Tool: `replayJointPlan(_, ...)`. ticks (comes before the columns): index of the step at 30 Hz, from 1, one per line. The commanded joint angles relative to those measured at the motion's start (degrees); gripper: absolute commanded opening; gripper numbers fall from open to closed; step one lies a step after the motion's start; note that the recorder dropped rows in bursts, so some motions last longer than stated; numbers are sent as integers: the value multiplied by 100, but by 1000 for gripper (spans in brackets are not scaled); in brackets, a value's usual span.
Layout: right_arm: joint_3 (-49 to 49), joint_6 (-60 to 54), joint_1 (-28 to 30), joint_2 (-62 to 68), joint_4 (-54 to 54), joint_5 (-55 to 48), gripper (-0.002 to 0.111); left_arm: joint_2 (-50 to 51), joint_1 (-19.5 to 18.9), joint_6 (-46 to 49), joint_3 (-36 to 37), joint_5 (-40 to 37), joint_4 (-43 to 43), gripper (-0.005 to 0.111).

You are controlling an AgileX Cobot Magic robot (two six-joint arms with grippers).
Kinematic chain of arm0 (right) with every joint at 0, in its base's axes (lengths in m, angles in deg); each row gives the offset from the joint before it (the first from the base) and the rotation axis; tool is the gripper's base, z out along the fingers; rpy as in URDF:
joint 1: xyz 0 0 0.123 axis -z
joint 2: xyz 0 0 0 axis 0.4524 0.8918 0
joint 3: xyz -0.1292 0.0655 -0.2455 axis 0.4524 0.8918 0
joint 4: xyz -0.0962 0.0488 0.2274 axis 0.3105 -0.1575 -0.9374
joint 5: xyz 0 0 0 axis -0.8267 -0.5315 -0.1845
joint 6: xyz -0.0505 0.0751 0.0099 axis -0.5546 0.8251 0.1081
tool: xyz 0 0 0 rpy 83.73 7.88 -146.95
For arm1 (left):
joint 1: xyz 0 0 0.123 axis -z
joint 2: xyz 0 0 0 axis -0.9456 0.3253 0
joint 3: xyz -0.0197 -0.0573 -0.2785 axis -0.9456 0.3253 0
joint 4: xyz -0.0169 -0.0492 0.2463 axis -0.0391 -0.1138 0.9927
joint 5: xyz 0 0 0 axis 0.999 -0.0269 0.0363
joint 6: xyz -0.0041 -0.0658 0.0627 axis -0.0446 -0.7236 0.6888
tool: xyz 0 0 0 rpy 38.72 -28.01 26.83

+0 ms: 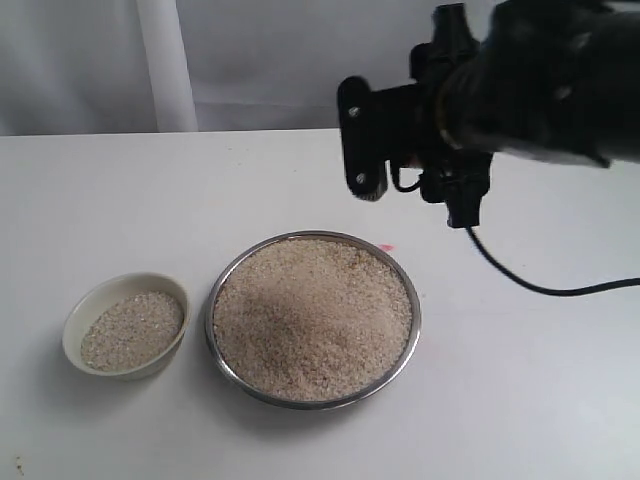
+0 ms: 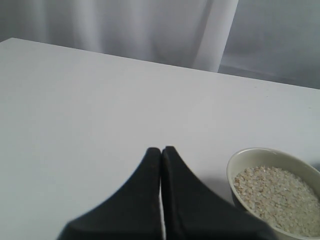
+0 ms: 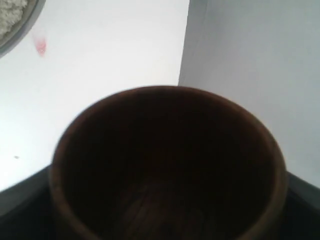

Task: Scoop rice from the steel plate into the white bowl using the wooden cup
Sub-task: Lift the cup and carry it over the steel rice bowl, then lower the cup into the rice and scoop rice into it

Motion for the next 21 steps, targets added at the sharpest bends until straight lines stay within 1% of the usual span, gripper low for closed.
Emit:
replayJointPlan(1,-309,-53,-407,649,1006,-377,0,-13,27,-10,-20,36,-33,0)
replayJointPlan(3,-418,-53,-518,1003,1162,-389,0,-13,27,-10,-20,36,-33,0)
replayJointPlan(10,-742,-42,-568,1988,1249,-431,0,-13,27,-10,-20,36,-33,0)
replayJointPlan(21,-757,-73,-605,2574,1560,-584,0,-13,27,-10,-20,36,-33,0)
